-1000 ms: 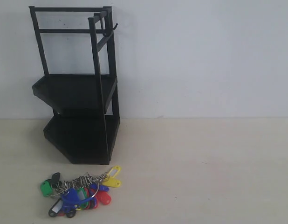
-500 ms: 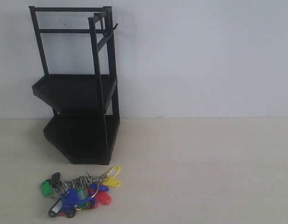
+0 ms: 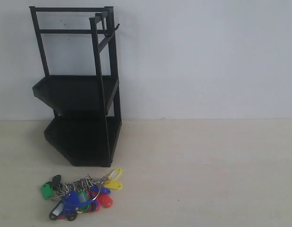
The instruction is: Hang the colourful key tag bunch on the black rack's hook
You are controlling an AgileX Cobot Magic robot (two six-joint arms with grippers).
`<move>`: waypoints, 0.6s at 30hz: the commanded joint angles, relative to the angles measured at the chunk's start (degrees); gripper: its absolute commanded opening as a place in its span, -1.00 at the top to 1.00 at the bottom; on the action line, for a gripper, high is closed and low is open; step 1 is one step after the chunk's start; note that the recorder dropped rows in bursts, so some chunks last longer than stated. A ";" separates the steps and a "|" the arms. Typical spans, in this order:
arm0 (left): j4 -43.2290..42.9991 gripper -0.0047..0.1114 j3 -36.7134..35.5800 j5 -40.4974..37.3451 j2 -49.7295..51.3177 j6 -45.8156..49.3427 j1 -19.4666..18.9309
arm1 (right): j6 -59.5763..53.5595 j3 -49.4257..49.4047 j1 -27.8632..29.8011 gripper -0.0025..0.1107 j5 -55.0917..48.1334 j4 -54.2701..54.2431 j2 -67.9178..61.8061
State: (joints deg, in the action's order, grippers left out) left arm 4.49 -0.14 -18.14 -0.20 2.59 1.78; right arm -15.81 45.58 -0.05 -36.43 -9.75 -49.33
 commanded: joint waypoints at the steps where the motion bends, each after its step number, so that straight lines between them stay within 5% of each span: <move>1: 0.40 0.84 0.14 0.52 0.20 0.02 -0.19 | 0.05 0.60 -0.15 0.96 2.32 -0.26 -1.14; 12: 0.40 0.84 0.14 0.52 0.20 0.02 -0.19 | 15.81 -0.98 -0.15 0.96 19.97 -3.78 -2.91; 15: 0.40 0.84 0.14 0.52 0.20 0.02 -0.19 | 14.05 -0.92 -1.36 0.96 23.18 -10.94 -7.41; 18: 0.40 0.84 0.14 0.52 0.20 0.02 -0.19 | 0.89 0.79 -8.18 0.96 25.75 -12.08 -14.81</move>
State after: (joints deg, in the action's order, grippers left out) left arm 4.49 -0.14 -18.14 -0.20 2.59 1.78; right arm -5.29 45.07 -3.26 -13.45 -19.83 -58.62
